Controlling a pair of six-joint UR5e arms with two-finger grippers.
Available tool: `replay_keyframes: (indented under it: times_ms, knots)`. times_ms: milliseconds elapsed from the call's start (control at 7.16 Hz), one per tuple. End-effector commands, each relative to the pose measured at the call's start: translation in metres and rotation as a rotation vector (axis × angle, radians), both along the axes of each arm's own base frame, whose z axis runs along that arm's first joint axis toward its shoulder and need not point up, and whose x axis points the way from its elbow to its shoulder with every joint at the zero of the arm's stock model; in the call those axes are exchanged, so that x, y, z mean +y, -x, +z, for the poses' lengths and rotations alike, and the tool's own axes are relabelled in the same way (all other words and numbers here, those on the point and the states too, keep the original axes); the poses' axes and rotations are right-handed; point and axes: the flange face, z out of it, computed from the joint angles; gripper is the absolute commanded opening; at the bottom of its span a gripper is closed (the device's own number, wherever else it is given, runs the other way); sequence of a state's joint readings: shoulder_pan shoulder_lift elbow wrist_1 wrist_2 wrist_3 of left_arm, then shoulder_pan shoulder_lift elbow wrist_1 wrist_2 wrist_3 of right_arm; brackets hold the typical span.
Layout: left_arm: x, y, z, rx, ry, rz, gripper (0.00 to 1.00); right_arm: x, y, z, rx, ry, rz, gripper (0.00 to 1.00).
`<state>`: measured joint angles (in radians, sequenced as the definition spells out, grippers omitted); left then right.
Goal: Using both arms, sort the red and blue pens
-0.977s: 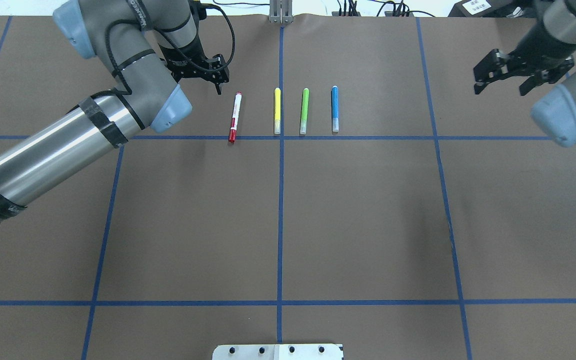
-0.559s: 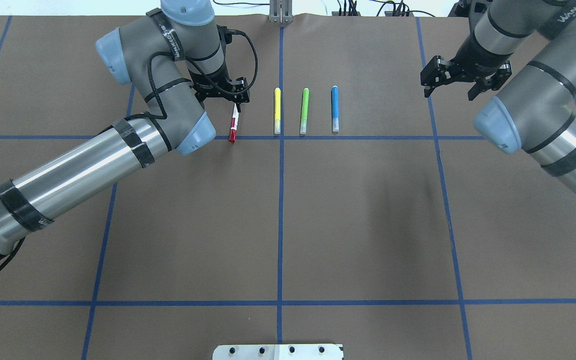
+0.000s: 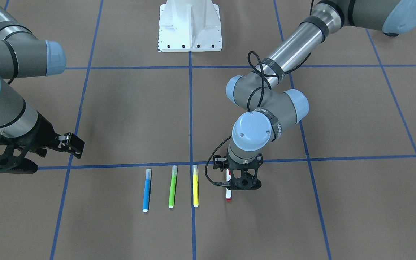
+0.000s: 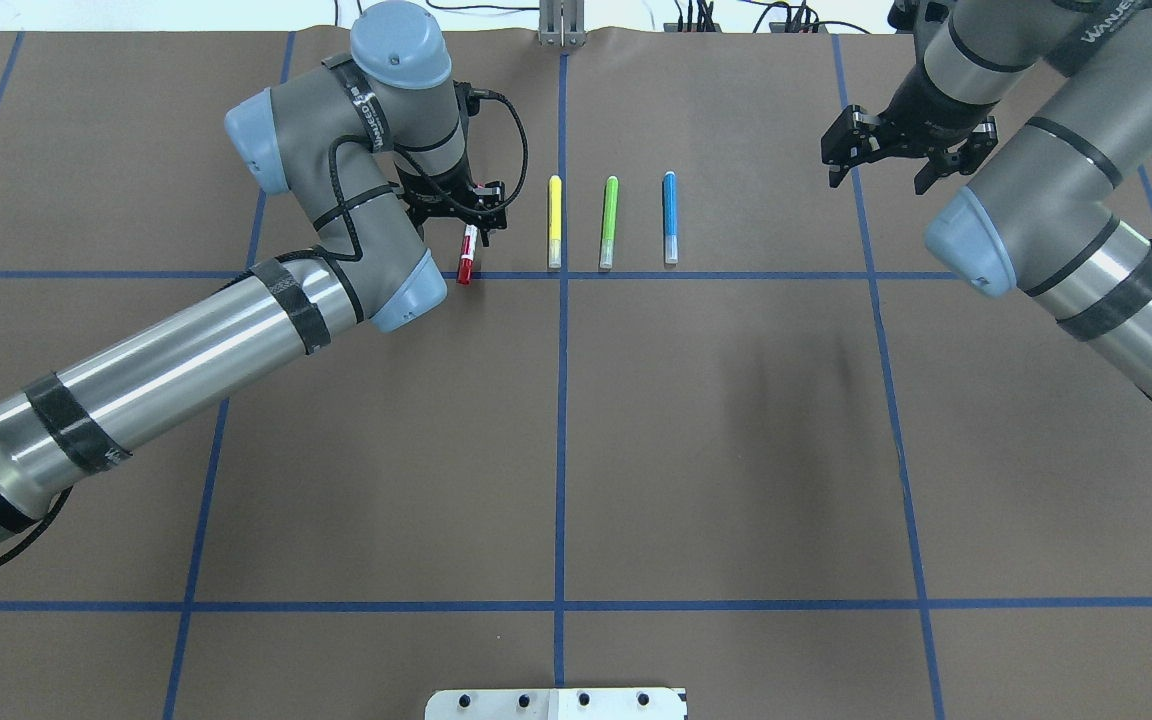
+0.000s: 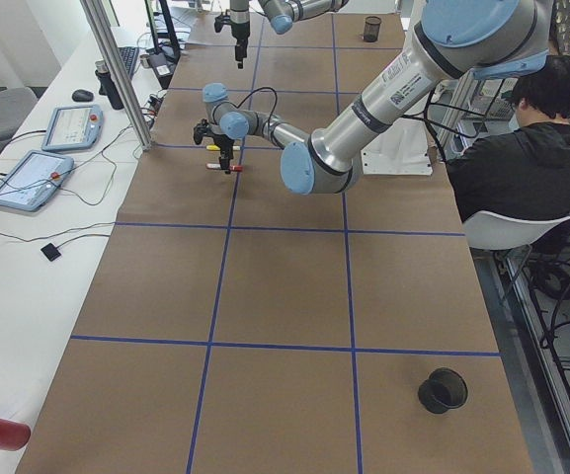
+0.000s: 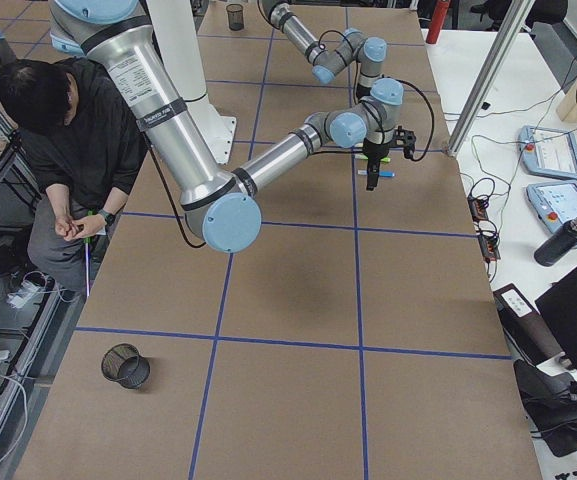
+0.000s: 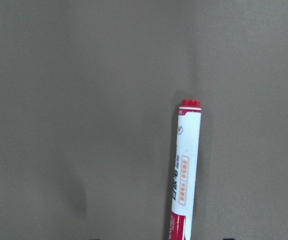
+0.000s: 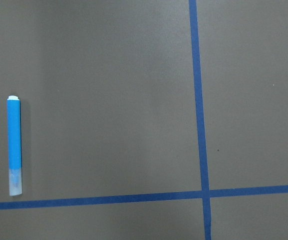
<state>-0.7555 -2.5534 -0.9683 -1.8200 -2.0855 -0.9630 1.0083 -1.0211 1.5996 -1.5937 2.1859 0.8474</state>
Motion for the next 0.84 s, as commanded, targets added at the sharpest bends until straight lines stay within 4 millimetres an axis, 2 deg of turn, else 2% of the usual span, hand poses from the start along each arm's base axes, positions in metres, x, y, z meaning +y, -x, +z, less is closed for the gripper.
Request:
replay_keyframes:
  times_ms: [0, 279, 419, 559, 698]
  knots:
    - [0.0088, -0.0124, 0.0045, -0.005, 0.001, 0.02, 0.72, -0.0007, 0.002, -0.001, -0.001, 0.004, 0.003, 1.0]
    - [0.0086, -0.0127, 0.0062, -0.008, 0.002, 0.022, 0.63, -0.0012, 0.0023, -0.0014, -0.001, 0.004, 0.003, 1.0]
    - [0.0086, -0.0127, 0.0062, -0.008, 0.002, 0.022, 0.47, -0.0012, 0.0023, -0.0014, -0.001, 0.004, 0.003, 1.0]
    - [0.0087, -0.0127, 0.0061, -0.008, 0.003, 0.023, 0.12, -0.0012, 0.0023, -0.0014, -0.001, 0.004, 0.003, 1.0]
    - [0.0092, -0.0123, 0.002, -0.003, 0.008, 0.014, 0.0, -0.0012, 0.0023, -0.0014, -0.001, 0.004, 0.003, 1.0]
